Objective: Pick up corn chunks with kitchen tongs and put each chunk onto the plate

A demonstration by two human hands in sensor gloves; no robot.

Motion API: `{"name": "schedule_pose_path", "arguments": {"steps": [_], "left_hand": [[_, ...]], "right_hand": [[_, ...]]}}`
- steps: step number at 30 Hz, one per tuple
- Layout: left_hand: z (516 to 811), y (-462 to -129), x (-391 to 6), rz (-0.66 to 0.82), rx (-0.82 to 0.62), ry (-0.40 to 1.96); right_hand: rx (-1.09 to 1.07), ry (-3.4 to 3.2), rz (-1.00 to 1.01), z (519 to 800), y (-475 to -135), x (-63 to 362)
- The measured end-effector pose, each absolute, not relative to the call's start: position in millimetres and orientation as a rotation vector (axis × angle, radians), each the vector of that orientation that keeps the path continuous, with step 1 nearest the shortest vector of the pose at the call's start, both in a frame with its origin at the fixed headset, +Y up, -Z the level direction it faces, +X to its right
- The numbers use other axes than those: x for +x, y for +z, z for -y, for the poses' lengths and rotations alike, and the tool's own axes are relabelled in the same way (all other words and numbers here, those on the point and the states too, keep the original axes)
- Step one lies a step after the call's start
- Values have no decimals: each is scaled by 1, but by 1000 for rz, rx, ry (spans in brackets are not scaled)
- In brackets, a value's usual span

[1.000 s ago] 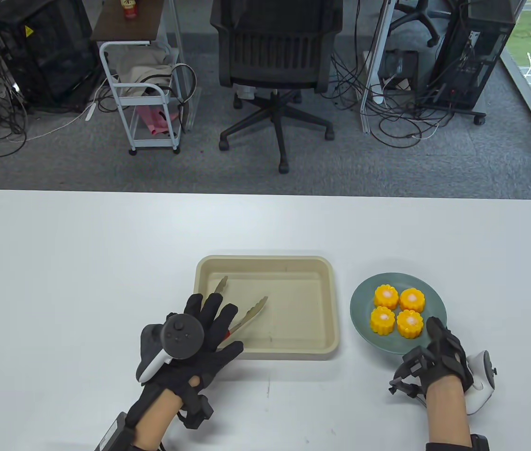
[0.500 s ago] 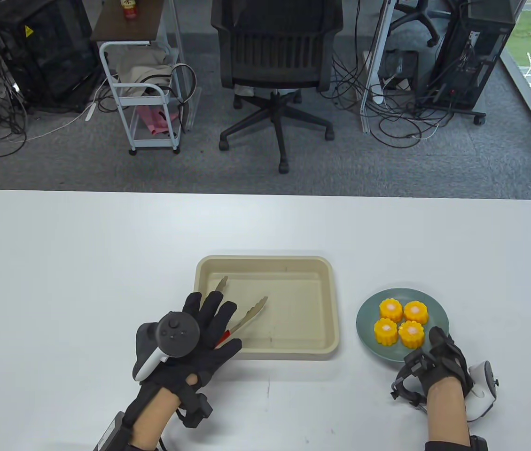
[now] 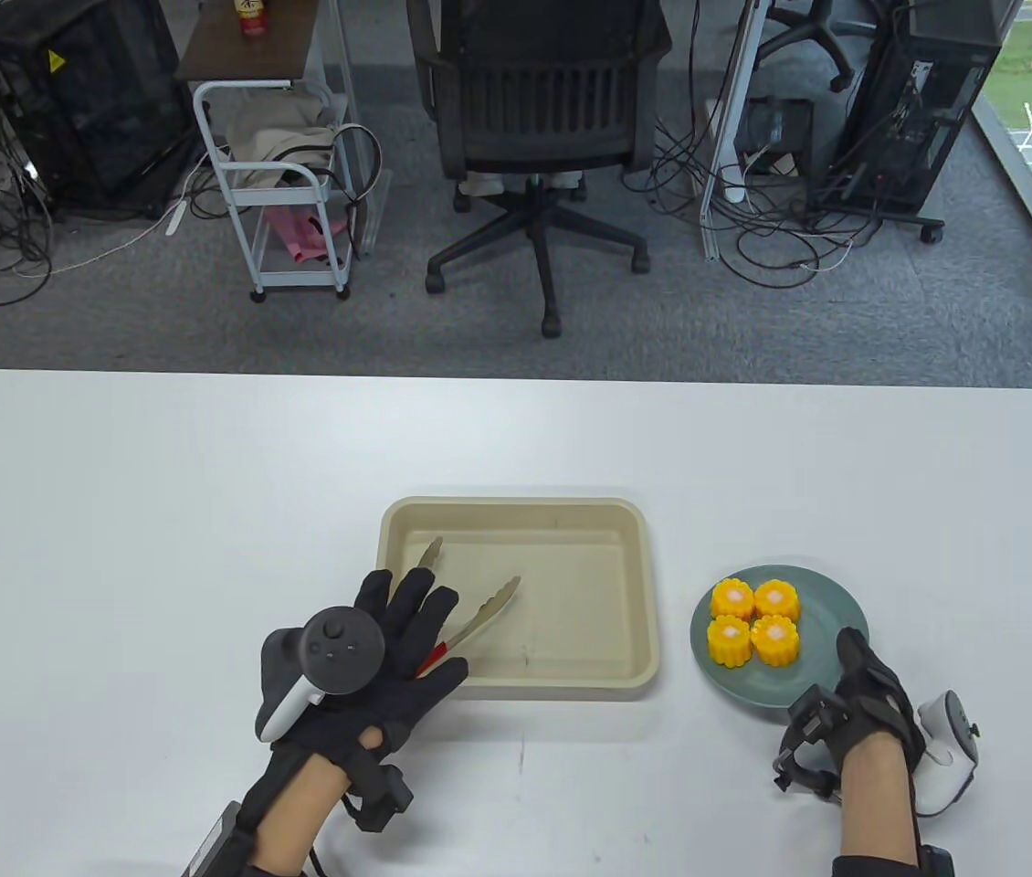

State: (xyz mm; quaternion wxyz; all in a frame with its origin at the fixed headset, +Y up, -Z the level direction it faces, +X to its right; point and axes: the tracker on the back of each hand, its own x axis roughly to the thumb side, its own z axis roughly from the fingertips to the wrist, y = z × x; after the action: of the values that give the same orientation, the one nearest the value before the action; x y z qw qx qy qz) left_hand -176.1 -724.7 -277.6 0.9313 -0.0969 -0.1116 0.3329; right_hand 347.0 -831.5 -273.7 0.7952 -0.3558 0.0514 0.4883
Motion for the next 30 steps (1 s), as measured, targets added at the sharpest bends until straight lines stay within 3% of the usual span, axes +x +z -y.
{"name": "schedule_pose_path", "arguments": {"steps": [10, 13, 18, 24, 30], "left_hand": [[725, -278, -175, 235, -199, 710], [725, -278, -174, 240, -195, 717], [725, -278, -173, 241, -196, 715], [727, -280, -172, 247, -206, 735], [730, -282, -172, 237, -219, 735]], "right_hand": [[-811, 1704, 169, 763, -274, 345], [-597, 1888, 298, 728, -277, 315], [-17, 2263, 427, 679, -269, 221], [339, 2749, 288, 692, -270, 145], [407, 2764, 121, 711, -272, 120]]}}
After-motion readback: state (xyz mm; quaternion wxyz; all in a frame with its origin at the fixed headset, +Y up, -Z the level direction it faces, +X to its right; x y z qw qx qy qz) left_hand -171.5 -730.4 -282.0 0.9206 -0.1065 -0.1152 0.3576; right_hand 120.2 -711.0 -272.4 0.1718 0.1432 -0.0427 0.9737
